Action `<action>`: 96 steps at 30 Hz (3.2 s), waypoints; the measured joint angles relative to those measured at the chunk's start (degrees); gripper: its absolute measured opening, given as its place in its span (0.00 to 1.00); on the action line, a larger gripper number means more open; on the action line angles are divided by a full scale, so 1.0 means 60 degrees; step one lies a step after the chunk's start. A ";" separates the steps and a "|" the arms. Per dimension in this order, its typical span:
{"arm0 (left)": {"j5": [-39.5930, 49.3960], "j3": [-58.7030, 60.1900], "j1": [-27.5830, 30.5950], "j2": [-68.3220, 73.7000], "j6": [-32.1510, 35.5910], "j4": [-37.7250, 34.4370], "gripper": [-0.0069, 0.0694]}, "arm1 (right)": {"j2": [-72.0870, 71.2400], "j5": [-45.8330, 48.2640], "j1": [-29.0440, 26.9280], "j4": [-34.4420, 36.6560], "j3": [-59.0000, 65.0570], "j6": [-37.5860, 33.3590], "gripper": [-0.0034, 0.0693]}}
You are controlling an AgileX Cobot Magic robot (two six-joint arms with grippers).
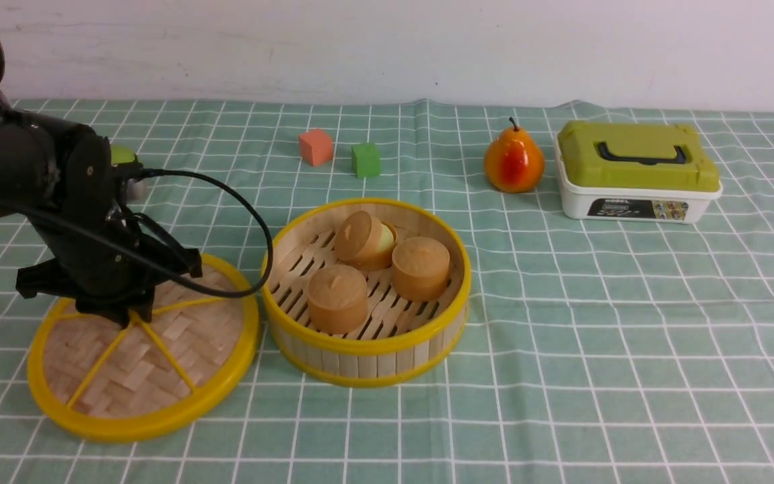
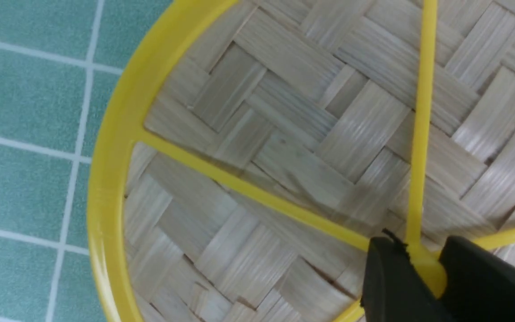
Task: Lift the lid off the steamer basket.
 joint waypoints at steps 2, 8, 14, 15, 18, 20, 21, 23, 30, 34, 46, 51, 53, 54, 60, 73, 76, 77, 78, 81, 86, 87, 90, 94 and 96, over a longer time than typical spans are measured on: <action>-0.0026 0.0000 0.0000 0.0000 -0.0014 0.0045 0.37 | 0.0000 0.0000 0.0000 0.0000 0.0000 0.0000 0.38; 0.0252 0.0000 0.0000 0.0000 -0.0014 0.0046 0.47 | 0.0000 0.0000 0.0000 0.0000 0.0000 0.0000 0.38; 0.1270 -0.0176 0.0000 -0.0571 -0.0014 0.0003 0.36 | 0.0000 0.0000 0.0000 0.0000 0.0000 0.0000 0.38; 0.1390 -0.0174 0.0000 -0.0787 -0.0014 0.0003 0.33 | 0.0000 0.0000 0.0000 0.0000 0.0000 0.0000 0.38; 0.1621 -0.0196 0.0000 -0.1503 -0.0014 -0.0054 0.22 | 0.0000 0.0000 0.0000 0.0000 0.0000 0.0000 0.38; 0.1859 -0.0196 0.0000 -0.2432 0.0154 -0.0249 0.11 | 0.0000 0.0000 0.0000 0.0000 0.0000 0.0000 0.38; 0.1926 -0.0196 0.0000 -0.2949 0.0320 -0.0452 0.07 | 0.0000 0.0000 0.0000 0.0000 0.0000 0.0000 0.38; 0.1937 -0.0167 0.0000 -0.3809 0.0663 -0.0963 0.07 | 0.0000 0.0000 0.0000 0.0000 0.0000 0.0000 0.38; 0.1357 0.1757 0.0000 -0.8073 0.2727 -0.3506 0.07 | 0.0000 0.0000 0.0000 0.0000 0.0000 0.0000 0.38; 0.0692 0.3453 0.0000 -0.9961 0.3229 -0.4479 0.07 | 0.0000 0.0000 0.0000 0.0000 0.0000 0.0000 0.38; -0.3374 0.8421 0.0000 -1.6337 0.4280 -0.7021 0.07 | 0.0000 0.0000 0.0000 0.0000 0.0000 0.0000 0.38; -0.3350 0.8870 0.0000 -1.7417 0.4280 -0.7085 0.07 | 0.0000 0.0000 0.0000 0.0000 0.0000 0.0000 0.38; -0.3280 0.8882 0.0000 -1.7468 0.4280 -0.7085 0.07 | 0.0000 0.0000 0.0000 0.0000 0.0000 0.0000 0.38; -0.3208 0.8890 0.0000 -1.7476 0.4280 -0.7088 0.07 | 0.0000 0.0000 0.0000 0.0000 0.0000 0.0000 0.38; -0.2767 0.8911 0.0000 -1.7476 0.4301 -0.7049 0.07 | 0.0000 0.0000 0.0000 0.0000 0.0000 0.0000 0.38; -0.2958 1.0209 0.0000 -1.7476 0.3640 -0.3007 0.07 | 0.0000 0.0000 0.0000 0.0000 0.0000 0.0000 0.38; -0.2949 1.0855 0.0000 -1.7476 0.2094 -0.1872 0.07 | 0.0000 0.0000 0.0000 0.0000 0.0000 0.0000 0.38; -0.2957 1.1165 0.0000 -1.7476 0.1359 -0.1301 0.07 | 0.0000 0.0000 0.0000 0.0000 0.0000 0.0000 0.38; -0.2967 1.1385 0.0000 -1.7476 0.0911 -0.0931 0.07 | 0.0000 0.0000 0.0000 0.0000 0.0000 0.0000 0.38; -0.2987 1.2072 0.0000 -1.7476 0.0128 -0.0336 0.07 | 0.0000 0.0000 0.0000 0.0000 0.0000 0.0000 0.38; -0.3232 1.2437 0.0000 -1.7476 -0.0014 -0.0345 0.07 | 0.0000 0.0000 0.0000 0.0000 0.0000 0.0000 0.38; -0.3278 1.2440 0.0000 -1.7476 -0.0014 -0.0354 0.07 | 0.0000 0.0000 0.0000 0.0000 0.0000 0.0000 0.38; -0.3322 1.2470 0.0011 -1.7476 0.0099 -0.0361 0.08 | 0.0000 0.0000 0.0000 0.0000 0.0000 0.0000 0.38; -0.3322 1.2470 0.0457 -1.7476 0.0150 -0.0375 0.08 | 0.0000 0.0000 0.0000 0.0000 0.0000 0.0000 0.38; -0.3322 1.2470 0.0800 -1.7476 0.0161 -0.0375 0.08 | 0.0000 0.0000 0.0000 0.0000 0.0000 0.0000 0.38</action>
